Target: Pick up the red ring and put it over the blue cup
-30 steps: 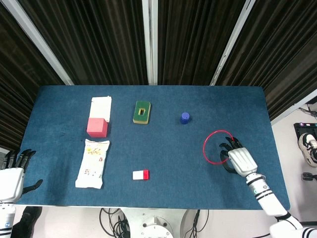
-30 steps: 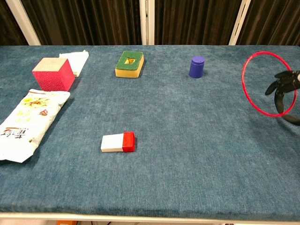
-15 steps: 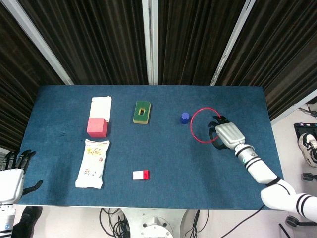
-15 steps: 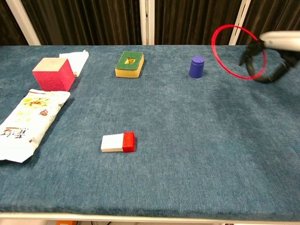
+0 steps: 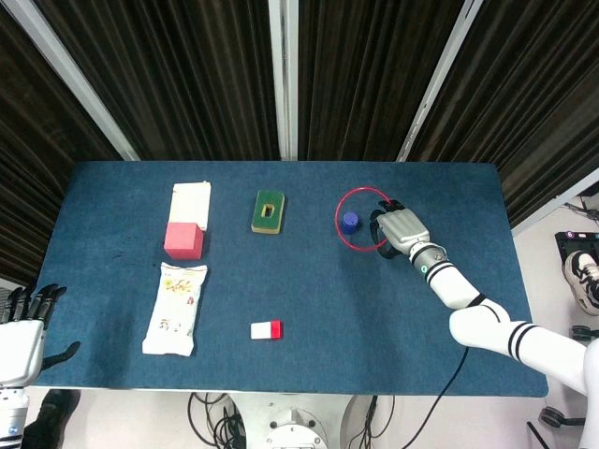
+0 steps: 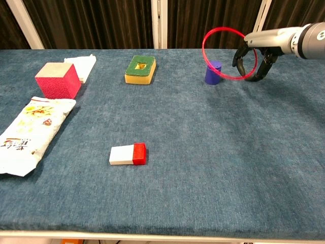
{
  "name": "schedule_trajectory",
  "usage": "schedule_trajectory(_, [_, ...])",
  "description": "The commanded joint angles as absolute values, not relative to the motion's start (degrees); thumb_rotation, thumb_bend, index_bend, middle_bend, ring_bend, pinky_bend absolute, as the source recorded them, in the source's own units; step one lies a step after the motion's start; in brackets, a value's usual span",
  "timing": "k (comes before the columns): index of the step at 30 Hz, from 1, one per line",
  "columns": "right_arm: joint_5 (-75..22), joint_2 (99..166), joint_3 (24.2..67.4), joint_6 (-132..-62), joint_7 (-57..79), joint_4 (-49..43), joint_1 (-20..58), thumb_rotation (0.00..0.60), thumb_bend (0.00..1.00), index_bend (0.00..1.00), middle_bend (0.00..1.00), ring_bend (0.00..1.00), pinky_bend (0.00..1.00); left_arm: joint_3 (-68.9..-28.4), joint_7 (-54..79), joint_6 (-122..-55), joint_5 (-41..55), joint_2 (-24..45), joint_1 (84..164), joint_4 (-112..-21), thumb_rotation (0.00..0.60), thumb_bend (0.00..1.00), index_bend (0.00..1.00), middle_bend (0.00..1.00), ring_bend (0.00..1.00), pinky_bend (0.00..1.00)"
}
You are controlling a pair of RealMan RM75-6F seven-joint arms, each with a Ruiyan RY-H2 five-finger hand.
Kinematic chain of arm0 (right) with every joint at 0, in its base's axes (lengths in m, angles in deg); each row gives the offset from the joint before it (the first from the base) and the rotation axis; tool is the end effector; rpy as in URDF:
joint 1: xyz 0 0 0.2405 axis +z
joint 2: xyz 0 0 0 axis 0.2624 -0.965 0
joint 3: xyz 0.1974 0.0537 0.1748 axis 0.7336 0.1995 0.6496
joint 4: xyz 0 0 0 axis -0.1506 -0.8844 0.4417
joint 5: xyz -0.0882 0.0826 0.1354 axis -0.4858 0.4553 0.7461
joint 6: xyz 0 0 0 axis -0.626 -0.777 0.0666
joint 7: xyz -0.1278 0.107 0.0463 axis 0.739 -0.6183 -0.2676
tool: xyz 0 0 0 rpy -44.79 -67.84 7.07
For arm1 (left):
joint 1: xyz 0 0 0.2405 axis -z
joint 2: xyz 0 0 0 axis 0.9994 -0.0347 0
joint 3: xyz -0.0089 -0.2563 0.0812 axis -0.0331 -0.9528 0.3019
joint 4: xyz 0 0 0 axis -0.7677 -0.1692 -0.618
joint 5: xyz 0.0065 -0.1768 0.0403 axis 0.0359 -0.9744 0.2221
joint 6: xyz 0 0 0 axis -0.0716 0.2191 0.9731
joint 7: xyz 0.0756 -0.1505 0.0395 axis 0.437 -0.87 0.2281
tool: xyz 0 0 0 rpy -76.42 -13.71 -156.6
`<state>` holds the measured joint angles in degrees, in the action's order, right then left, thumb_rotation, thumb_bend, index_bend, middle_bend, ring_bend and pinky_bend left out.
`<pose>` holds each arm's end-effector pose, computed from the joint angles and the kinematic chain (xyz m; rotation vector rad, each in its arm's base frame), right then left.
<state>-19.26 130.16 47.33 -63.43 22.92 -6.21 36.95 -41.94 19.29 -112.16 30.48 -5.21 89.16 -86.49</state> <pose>-0.1801 -0.4459 0.0375 1.9153 -1.0642 0.6489 -0.3217 0.1836 0.1790 -1.3381 -0.8807 -0.8122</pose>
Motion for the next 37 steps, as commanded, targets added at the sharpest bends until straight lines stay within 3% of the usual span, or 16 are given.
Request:
schedule_trajectory(1, [-16.29, 131.56, 46.27, -64.21, 25.27, -7.09, 38.22, 0.6, 0.05, 0.44, 0.15, 0.0, 0.0, -41.92, 19.19, -112.2, 30.51, -5.2, 89.11, -86.41, 0.6, 0.13, 0.15, 0.11, 0.01, 0.0])
schedule_trajectory(7, [-12.52, 131.84, 44.86, -66.46, 28.29, -6.01, 39.08, 0.6, 0.0, 0.36, 0.12, 0.0, 0.0, -41.9, 18.85, -112.27, 30.64, -5.03, 89.03, -86.09, 0.6, 0.13, 0.15, 0.11, 0.01, 0.0])
schedule_trajectory(13, [-16.38, 126.21, 45.24, -74.61, 25.77, 3.34, 34.78, 0.6, 0.0, 0.36, 0.13, 0.0, 0.0, -42.09, 17.95, -112.48, 30.62, -4.9, 88.93, -85.36, 0.6, 0.13, 0.15, 0.11, 0.01, 0.0])
schedule_trajectory(18, [-28.41, 118.89, 42.91, -93.23, 21.14, 15.03, 23.45, 0.6, 0.06, 0.33, 0.17, 0.0, 0.0, -42.68, 16.8, -112.55, 30.47, -4.54, 89.18, -84.19, 0.6, 0.13, 0.15, 0.11, 0.01, 0.0])
schedule_trajectory(22, [-37.25, 114.28, 38.43, -107.09, 17.94, 20.09, 13.45, 0.6, 0.13, 0.22, 0.19, 0.0, 0.0, -43.18, 16.75, -112.32, 30.54, -4.58, 89.69, -84.01, 0.6, 0.13, 0.15, 0.11, 0.01, 0.0])
schedule_trajectory(27, [-44.14, 110.39, 32.89, -119.81, 13.91, 22.27, 2.12, 0.6, 0.14, 0.11, 0.11, 0.0, 0.0, -43.71, 17.48, -112.26, 30.92, -4.83, 90.38, -84.81, 0.6, 0.13, 0.15, 0.11, 0.01, 0.0])
schedule_trajectory(32, [-47.39, 108.53, 30.5, -125.1, 12.1, 22.29, -3.93, 0.6, 0.14, 0.07, 0.06, 0.0, 0.0, -43.7, 18.87, -111.46, 30.97, -5.19, 90.96, -86.23, 0.6, 0.13, 0.15, 0.11, 0.01, 0.0])
schedule_trajectory(37, [-49.15, 107.54, 30.41, -123.45, 10.85, 22.4, -4.6, 0.6, 0.14, 0.06, 0.06, 0.0, 0.0, -43.78, 19.04, -110.93, 30.32, -5.2, 91.14, -86.73, 0.6, 0.13, 0.15, 0.11, 0.01, 0.0])
